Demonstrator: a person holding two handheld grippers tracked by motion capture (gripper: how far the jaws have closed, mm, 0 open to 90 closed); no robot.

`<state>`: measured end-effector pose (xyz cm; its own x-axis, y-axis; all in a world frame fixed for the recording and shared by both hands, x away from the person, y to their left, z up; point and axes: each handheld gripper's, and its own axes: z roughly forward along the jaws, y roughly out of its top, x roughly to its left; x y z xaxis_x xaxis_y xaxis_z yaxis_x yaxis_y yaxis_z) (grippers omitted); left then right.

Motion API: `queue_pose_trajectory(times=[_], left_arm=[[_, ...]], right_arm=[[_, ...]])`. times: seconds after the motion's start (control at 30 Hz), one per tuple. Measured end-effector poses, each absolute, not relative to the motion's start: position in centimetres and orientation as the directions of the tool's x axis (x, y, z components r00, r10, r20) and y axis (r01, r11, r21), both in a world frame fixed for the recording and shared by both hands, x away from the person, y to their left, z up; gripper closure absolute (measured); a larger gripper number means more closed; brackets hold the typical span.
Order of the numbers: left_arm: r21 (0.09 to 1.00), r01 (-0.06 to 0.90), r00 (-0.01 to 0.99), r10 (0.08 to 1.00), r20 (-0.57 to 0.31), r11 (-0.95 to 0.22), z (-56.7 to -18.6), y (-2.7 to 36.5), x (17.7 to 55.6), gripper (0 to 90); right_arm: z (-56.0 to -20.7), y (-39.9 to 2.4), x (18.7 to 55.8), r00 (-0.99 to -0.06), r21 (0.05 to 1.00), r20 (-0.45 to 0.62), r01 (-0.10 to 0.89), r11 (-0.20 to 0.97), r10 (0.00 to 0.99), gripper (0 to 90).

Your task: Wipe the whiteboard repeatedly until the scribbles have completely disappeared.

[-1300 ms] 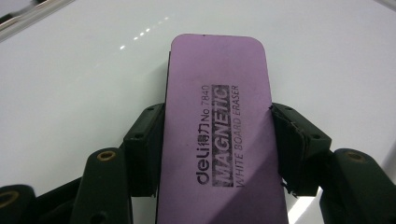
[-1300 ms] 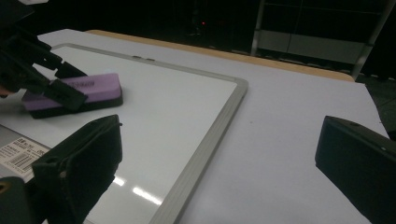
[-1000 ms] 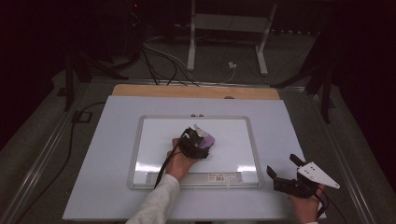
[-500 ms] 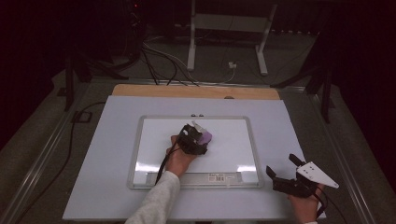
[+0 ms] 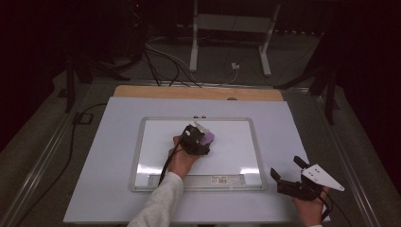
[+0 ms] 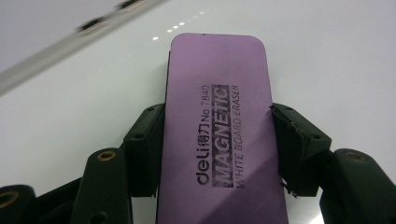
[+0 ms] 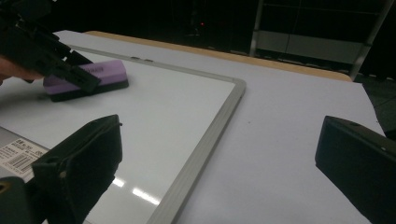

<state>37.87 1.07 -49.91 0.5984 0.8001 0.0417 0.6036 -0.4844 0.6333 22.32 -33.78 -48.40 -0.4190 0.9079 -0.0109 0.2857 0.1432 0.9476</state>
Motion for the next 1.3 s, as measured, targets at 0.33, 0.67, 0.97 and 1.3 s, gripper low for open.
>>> queue_pose_trajectory(times=[0.33, 0.67, 0.97, 1.3], left_arm=[[0.629, 0.639, 0.544, 0.838, 0.036, -0.442, -49.9, 1.9, 38.5, 41.8], [0.632, 0.574, 0.664, 0.748, 0.014, -0.521, -49.8, -1.9, 35.5, 41.7], [0.638, 0.539, 0.707, 0.707, 0.012, -0.550, -49.8, -3.5, 34.0, 41.7], [0.636, 0.615, 0.592, 0.806, 0.018, -0.466, -49.9, -0.8, 36.3, 41.8]], right_arm=[[-48.4, -33.6, 22.3, -0.422, 0.947, -0.011, 0.287, 0.145, 0.906, 0.7], [-48.4, -33.8, 22.3, -0.419, 0.948, -0.010, 0.285, 0.142, 0.908, 0.7], [-48.3, -33.6, 22.2, -0.424, 0.948, -0.014, 0.283, 0.147, 0.906, 0.7], [-48.4, -33.7, 22.3, -0.423, 0.946, -0.014, 0.287, 0.148, 0.906, 0.7]])
